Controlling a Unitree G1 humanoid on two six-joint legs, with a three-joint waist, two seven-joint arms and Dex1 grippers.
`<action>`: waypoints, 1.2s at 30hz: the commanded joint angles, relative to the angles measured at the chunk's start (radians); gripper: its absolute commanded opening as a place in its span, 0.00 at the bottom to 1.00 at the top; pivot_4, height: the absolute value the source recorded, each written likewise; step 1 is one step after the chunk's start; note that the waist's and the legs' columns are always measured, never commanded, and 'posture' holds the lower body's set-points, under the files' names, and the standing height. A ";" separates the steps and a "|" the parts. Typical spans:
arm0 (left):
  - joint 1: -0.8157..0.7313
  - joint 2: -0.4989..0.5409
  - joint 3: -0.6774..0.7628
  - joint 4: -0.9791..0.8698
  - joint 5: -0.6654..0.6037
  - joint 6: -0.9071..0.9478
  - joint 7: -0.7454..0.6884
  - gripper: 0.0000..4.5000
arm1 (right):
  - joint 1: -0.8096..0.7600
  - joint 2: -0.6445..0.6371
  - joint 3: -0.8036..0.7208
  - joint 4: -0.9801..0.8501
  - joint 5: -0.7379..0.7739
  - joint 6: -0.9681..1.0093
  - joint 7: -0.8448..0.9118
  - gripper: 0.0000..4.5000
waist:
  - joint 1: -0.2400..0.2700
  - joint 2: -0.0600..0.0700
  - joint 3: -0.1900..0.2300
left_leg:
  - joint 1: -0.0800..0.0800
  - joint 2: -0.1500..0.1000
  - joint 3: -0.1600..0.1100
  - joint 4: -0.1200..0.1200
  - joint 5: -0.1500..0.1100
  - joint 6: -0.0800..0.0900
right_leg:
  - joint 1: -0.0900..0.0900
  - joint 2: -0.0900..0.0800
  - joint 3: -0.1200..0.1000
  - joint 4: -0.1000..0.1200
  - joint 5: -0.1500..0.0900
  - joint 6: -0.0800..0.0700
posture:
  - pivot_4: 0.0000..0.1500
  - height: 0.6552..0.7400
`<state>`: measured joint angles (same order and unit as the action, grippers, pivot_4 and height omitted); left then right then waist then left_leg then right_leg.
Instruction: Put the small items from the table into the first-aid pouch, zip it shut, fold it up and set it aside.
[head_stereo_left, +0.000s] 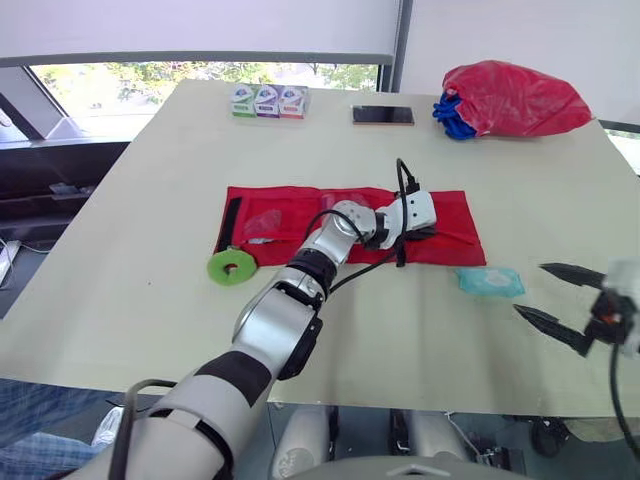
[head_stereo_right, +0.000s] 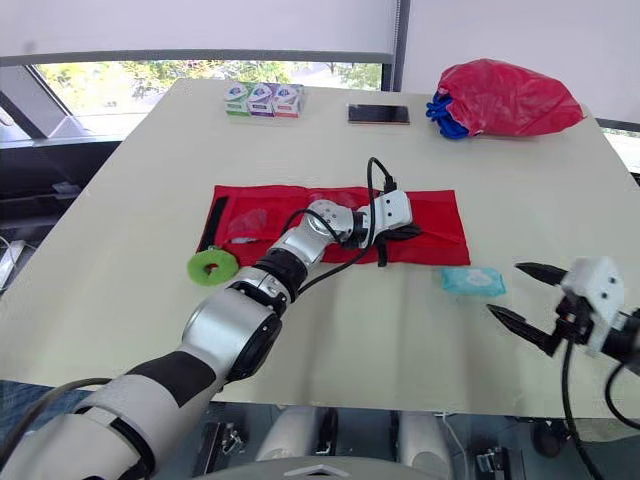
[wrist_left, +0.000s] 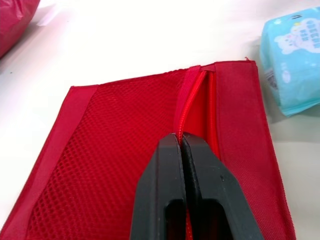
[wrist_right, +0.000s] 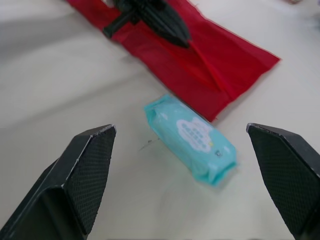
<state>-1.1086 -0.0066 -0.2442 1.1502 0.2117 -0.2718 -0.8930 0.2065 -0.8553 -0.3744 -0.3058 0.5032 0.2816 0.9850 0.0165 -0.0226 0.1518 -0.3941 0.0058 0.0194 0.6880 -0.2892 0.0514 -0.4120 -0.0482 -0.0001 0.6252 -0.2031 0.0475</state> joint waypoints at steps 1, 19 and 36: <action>-0.010 -0.015 0.001 -0.042 -0.015 -0.009 -0.003 0.02 | -0.125 -0.026 0.080 0.136 -0.069 -0.061 0.051 1.00 | 0.001 0.000 0.000 | 0.000 0.000 0.000 0.000 0.000 0.000 | 0.000 0.000 0.000 0.000 0.000 0.000 | 1.00 1.00; 0.014 -0.024 0.004 -0.061 -0.020 0.014 0.001 0.00 | -0.377 -0.044 0.319 0.517 -0.283 -0.314 0.223 0.53 | -0.001 0.002 0.000 | 0.000 -0.001 0.000 0.000 0.000 0.000 | 0.000 0.000 0.000 0.001 0.000 0.000 | 1.00 1.00; 0.013 -0.031 0.011 -0.079 -0.045 0.038 -0.020 0.00 | -0.166 0.090 0.256 -0.211 -0.190 0.385 -0.301 0.03 | -0.002 0.003 -0.001 | 0.001 0.001 0.000 0.001 0.000 0.000 | 0.000 -0.001 0.001 0.002 0.000 0.000 | 1.00 1.00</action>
<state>-1.0883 -0.0258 -0.2416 1.1140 0.1922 -0.2306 -0.9089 0.0601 -0.7648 -0.1253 -0.4540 0.3217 0.5859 0.7449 0.0148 -0.0194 0.1508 -0.3937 0.0068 0.0193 0.6888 -0.2890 0.0514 -0.4118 -0.0490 0.0004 0.6267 -0.2027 0.0479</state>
